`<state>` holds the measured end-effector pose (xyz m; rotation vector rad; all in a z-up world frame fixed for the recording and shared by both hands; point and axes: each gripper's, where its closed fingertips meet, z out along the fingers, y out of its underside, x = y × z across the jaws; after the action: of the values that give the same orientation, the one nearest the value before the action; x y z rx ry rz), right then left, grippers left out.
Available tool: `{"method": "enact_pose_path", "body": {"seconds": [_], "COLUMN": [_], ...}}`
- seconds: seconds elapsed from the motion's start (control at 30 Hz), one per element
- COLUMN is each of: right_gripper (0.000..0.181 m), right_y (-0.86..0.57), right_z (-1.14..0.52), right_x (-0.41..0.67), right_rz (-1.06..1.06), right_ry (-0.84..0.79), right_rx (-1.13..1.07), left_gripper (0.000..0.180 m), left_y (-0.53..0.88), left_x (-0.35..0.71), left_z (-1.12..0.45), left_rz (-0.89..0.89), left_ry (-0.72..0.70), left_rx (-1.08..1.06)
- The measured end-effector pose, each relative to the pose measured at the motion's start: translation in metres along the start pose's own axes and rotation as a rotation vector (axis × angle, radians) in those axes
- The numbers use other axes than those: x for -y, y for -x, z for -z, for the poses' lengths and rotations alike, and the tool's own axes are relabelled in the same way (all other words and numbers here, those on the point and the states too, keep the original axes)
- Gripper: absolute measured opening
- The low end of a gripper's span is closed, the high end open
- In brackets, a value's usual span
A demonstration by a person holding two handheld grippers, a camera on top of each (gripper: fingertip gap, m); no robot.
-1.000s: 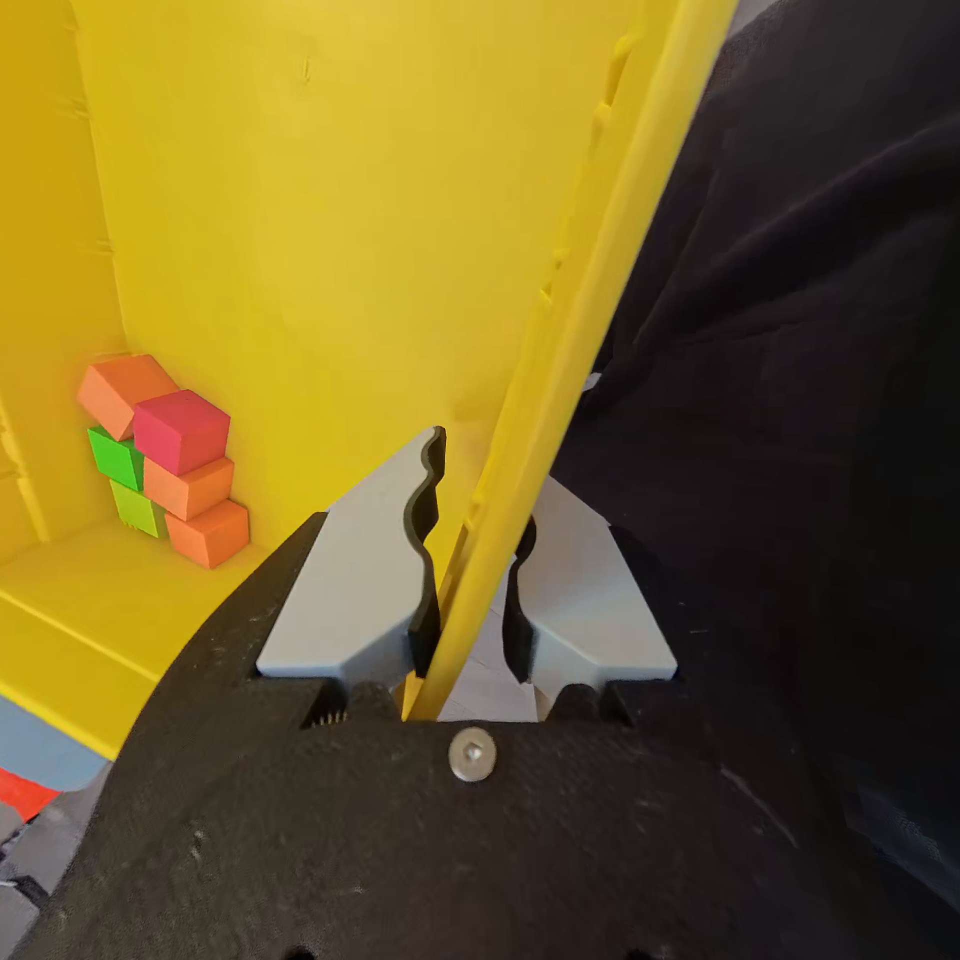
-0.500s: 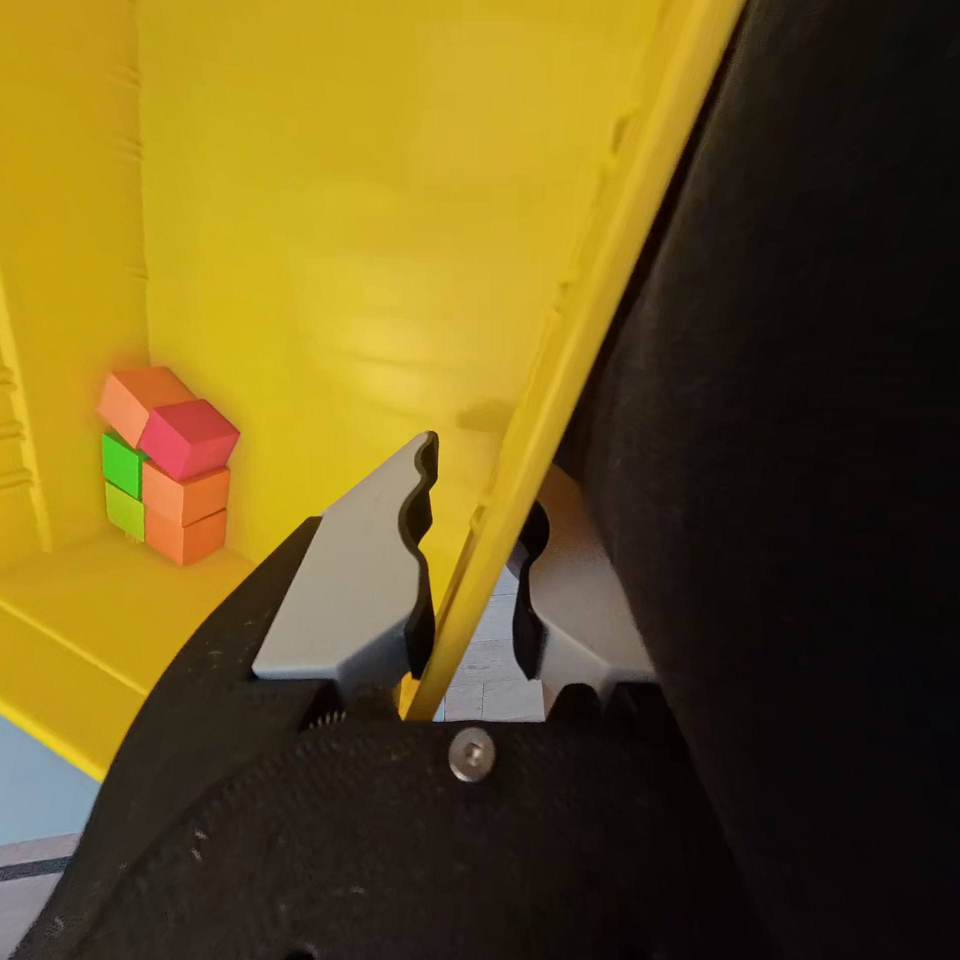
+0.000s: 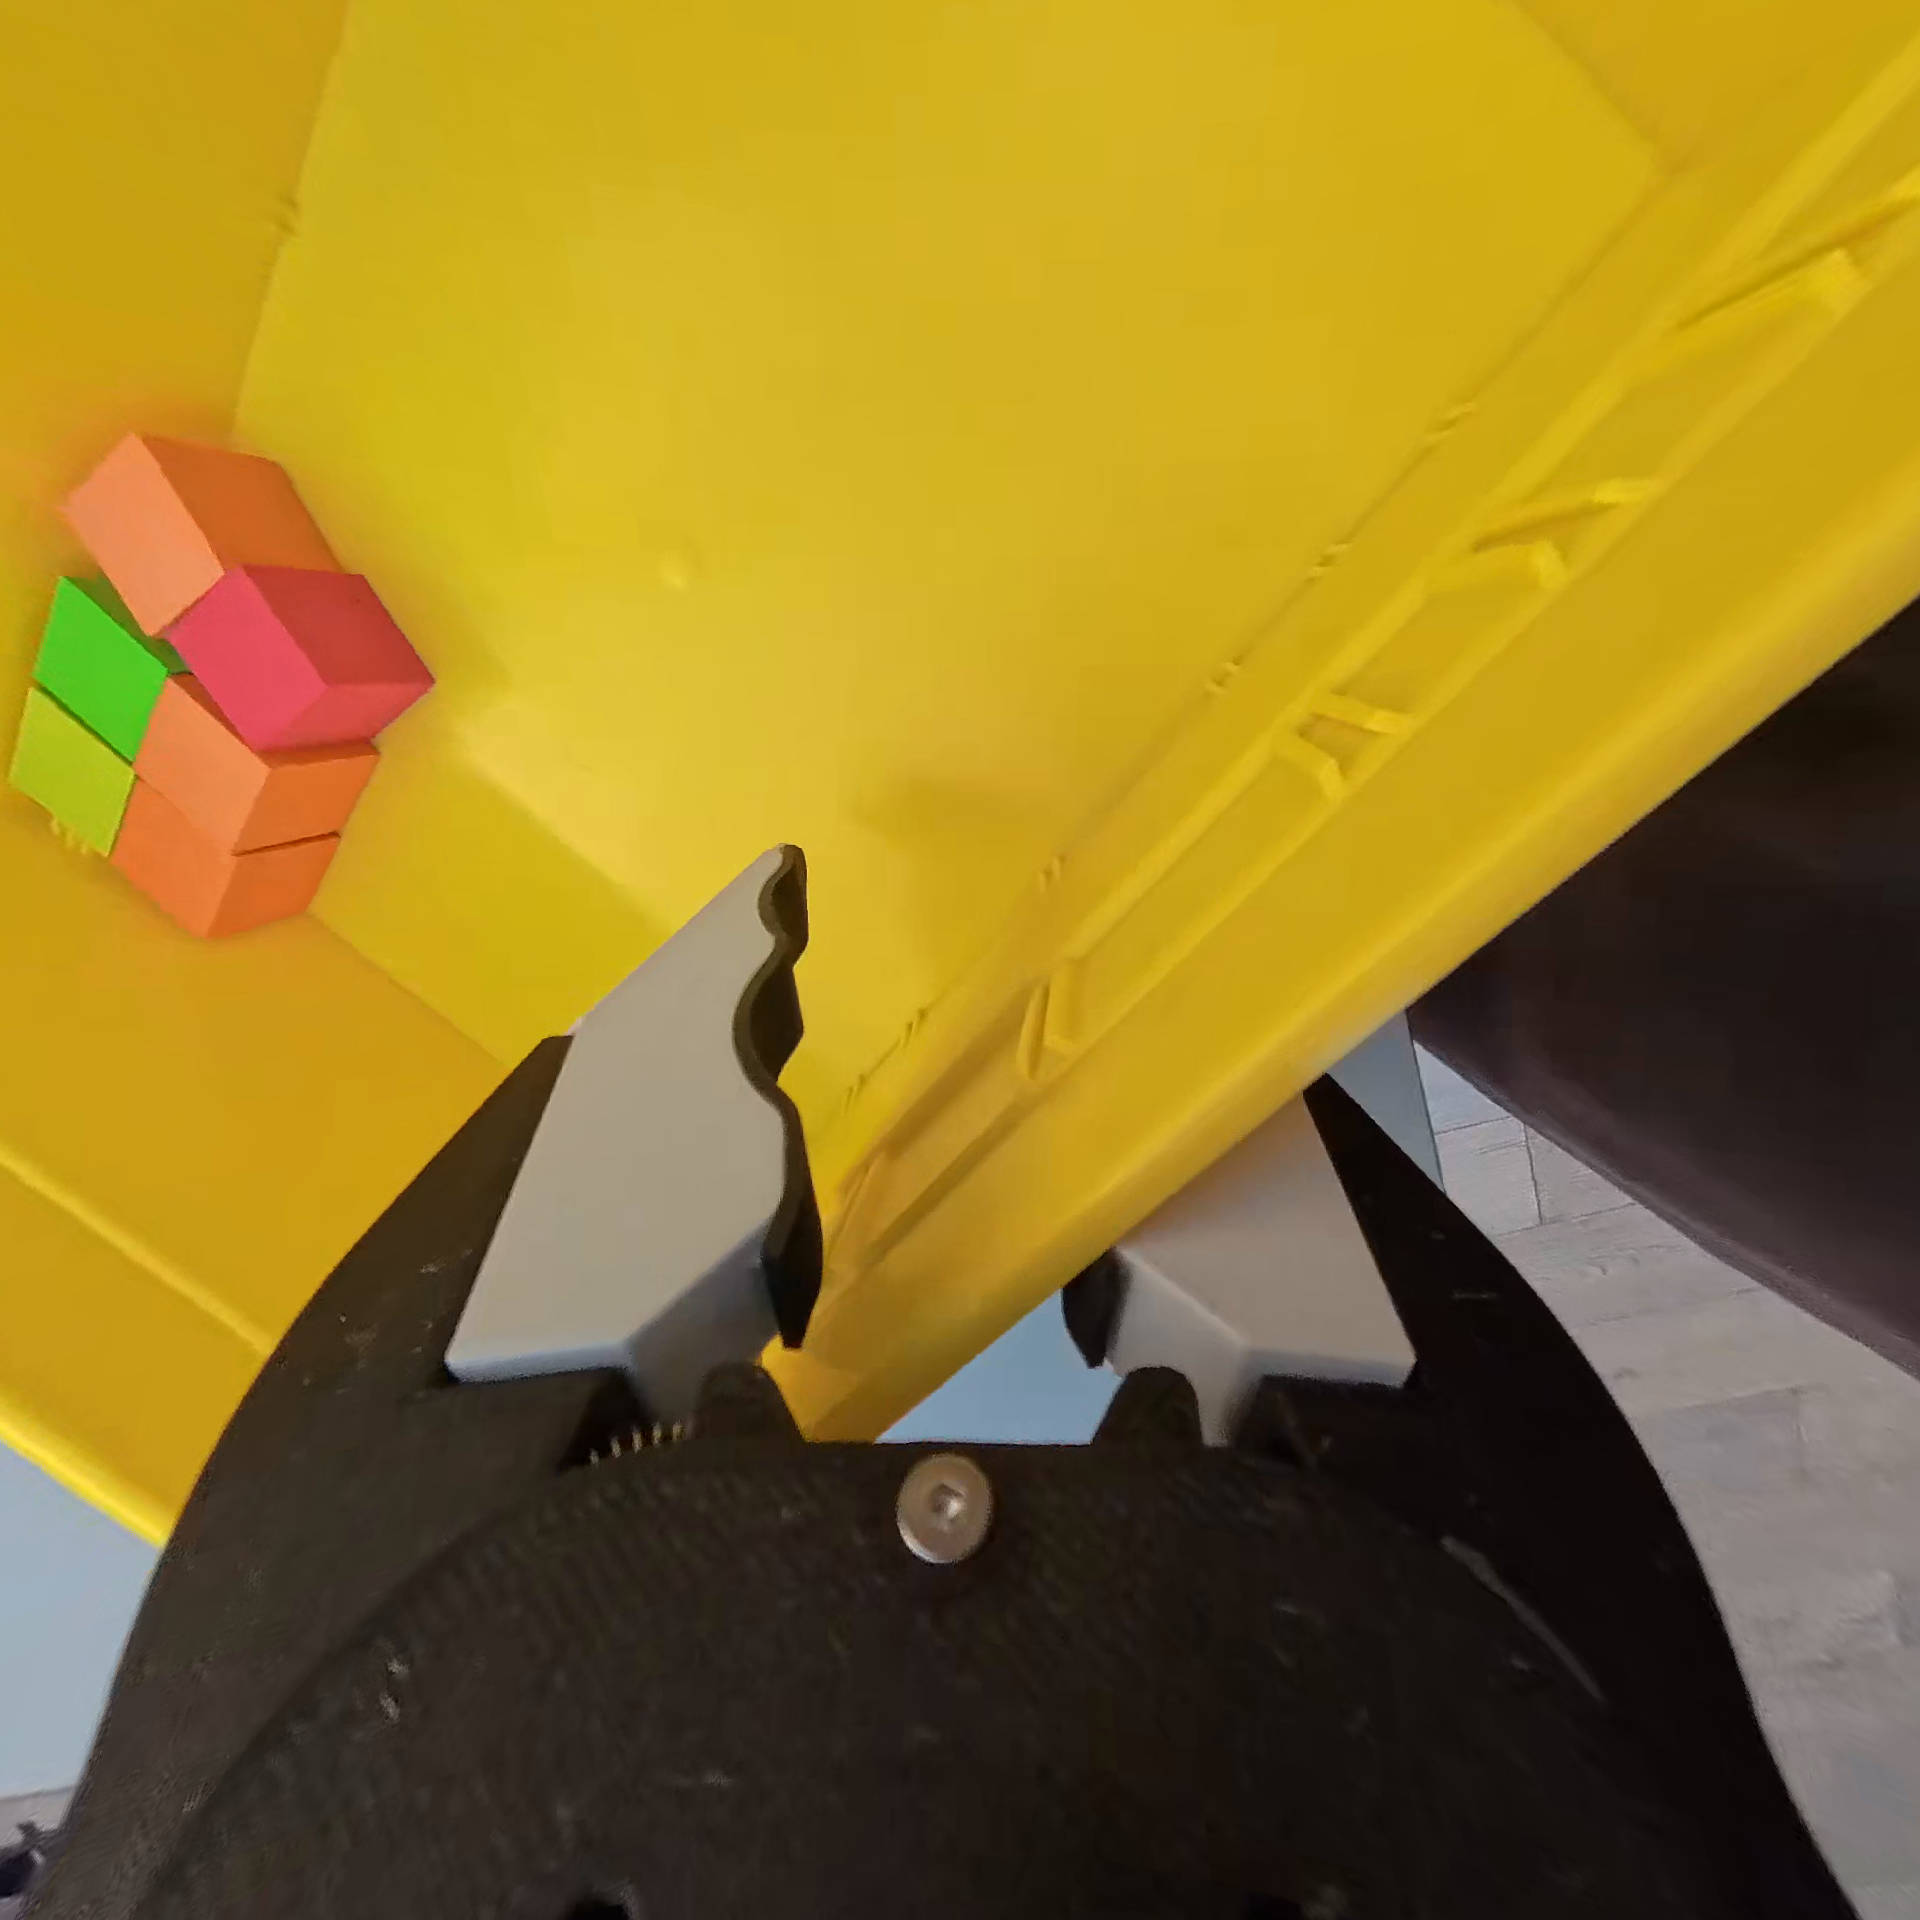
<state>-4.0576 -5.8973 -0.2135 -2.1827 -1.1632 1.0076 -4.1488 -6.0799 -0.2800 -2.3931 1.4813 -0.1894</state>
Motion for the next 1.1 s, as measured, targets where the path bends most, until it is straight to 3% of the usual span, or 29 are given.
{"method": "enact_pose_path", "body": {"seconds": [0.2,0.23,0.33,0.4,0.57,0.67,0.73,0.77,0.8,0.9,1.0,1.1], "right_gripper": [0.003,0.004,0.004,0.005,0.008,0.01,0.012,0.017,0.025,0.045,0.047,0.047], "right_y": [0.005,0.007,-0.001,-0.008,-0.004,0.02,0.035,0.042,0.047,0.046,0.03,0.01], "right_z": [0.004,0.002,0.001,0.002,-0.005,-0.019,-0.025,-0.027,-0.028,-0.019,0.009,0.039], "right_x": [-0.027,-0.03,-0.032,-0.033,-0.049,-0.059,-0.061,-0.062,-0.065,-0.063,-0.046,-0.042], "right_rz": [-0.19,-0.196,-0.13,-0.125,-0.405,-0.317,-0.228,-0.194,-0.169,-0.149,-0.138,-0.078], "right_ry": [-0.144,-0.144,-0.114,-0.104,-0.172,-0.085,-0.03,-0.008,0.018,0.055,-0.009,-0.028], "right_rx": [-0.03,-0.011,-0.017,-0.033,-0.029,-0.008,-0.002,0.013,0.029,0.036,-0.015,-0.13], "left_gripper": [0.077,0.089,0.092,0.091,0.093,0.093,0.093,0.091,0.074,0.003,0.0,0.0], "left_y": [0.012,0.019,0.049,0.067,0.093,0.098,0.1,0.101,0.101,0.118,0.126,0.125], "left_x": [-0.012,-0.021,-0.047,-0.053,-0.018,0.023,0.039,0.044,0.046,0.035,0.043,0.058], "left_z": [0.007,0.01,0.024,0.041,0.082,0.091,0.083,0.075,0.065,0.045,0.031,0.007], "left_rz": [-0.062,-0.075,0.017,0.187,0.609,0.753,0.83,0.862,0.884,0.878,0.82,0.971], "left_ry": [0.014,0.047,0.105,0.041,-0.261,-0.431,-0.461,-0.454,-0.432,-0.335,-0.327,-0.379], "left_rx": [0.001,0.04,0.11,0.116,0.118,0.134,0.146,0.148,0.163,0.357,0.434,0.294]}}
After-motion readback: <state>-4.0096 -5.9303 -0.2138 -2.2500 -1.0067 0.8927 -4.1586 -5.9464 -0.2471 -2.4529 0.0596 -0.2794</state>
